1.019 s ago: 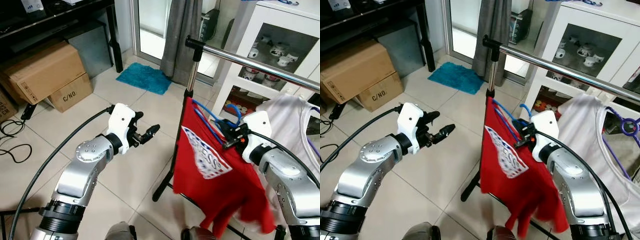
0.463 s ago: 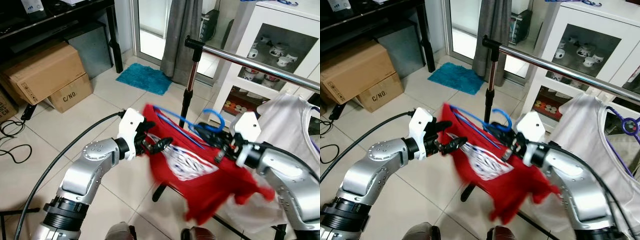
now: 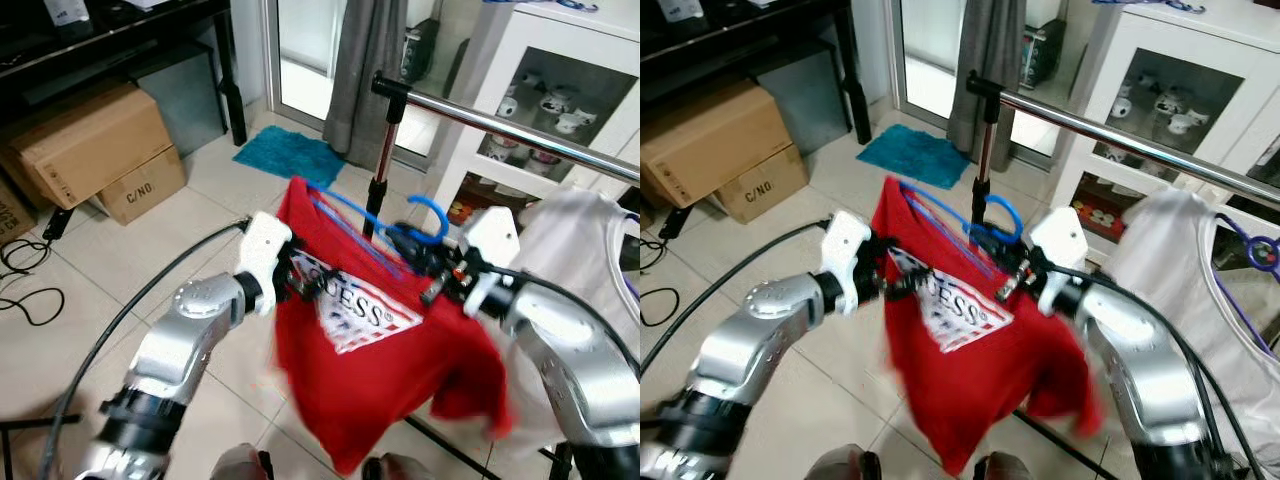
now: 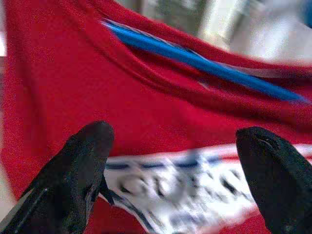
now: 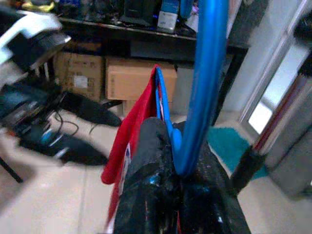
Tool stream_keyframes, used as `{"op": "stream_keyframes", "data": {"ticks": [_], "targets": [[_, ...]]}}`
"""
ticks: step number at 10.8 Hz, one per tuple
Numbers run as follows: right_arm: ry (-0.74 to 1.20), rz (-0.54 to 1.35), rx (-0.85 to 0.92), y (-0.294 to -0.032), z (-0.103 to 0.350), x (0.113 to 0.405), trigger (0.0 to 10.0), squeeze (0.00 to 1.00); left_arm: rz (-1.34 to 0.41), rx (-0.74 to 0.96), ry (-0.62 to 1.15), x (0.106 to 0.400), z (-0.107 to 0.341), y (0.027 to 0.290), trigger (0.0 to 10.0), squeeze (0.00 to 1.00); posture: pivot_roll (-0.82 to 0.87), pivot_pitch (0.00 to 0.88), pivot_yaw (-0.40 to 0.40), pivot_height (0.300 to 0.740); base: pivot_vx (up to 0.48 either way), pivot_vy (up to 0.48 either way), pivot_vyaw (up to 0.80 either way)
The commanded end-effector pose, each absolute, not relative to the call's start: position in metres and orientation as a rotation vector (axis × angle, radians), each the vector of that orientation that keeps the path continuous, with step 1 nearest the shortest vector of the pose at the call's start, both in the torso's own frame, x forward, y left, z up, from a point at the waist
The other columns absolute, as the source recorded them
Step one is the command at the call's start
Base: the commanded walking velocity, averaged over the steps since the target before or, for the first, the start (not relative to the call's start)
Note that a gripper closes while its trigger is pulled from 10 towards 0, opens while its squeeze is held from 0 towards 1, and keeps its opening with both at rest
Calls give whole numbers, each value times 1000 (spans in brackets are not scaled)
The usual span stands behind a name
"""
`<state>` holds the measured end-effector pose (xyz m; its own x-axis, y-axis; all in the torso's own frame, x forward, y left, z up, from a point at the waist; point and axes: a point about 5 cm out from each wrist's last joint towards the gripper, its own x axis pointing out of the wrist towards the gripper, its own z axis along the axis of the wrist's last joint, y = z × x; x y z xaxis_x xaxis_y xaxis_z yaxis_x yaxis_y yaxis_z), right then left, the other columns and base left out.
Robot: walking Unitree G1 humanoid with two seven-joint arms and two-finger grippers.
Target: Hang hanger
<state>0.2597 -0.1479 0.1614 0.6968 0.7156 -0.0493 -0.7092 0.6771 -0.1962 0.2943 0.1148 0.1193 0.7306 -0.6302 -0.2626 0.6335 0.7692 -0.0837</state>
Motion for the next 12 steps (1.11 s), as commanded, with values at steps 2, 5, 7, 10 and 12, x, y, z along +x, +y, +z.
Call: {"op": "stream_keyframes", "data": {"ticks": [2, 5, 7, 10, 12], "targets": [[-90, 833, -274, -144, 170, 264, 10000, 0, -676, -52, 241, 303, 129, 112, 10000, 1000, -63, 0, -7, 740, 0, 0, 0], [-138, 877, -274, -140, 173, 268, 10000, 0, -728, -80, 221, 306, 137, 100, 10000, 0, -60, 0, -6, 740, 0, 0, 0], [-175, 918, -253, -134, 175, 269, 10000, 0, -626, -112, 269, 318, 134, 110, 10000, 0, -57, 0, 6, 740, 0, 0, 0], [-193, 963, -250, -132, 175, 267, 10000, 0, -634, -165, 284, 324, 135, 108, 1686, 0, -50, 0, 1, 740, 0, 0, 0], [-193, 961, -260, -134, 175, 269, 10000, 0, -643, -172, 285, 324, 137, 106, 0, 0, -51, 0, -1, 740, 0, 0, 0]]}}
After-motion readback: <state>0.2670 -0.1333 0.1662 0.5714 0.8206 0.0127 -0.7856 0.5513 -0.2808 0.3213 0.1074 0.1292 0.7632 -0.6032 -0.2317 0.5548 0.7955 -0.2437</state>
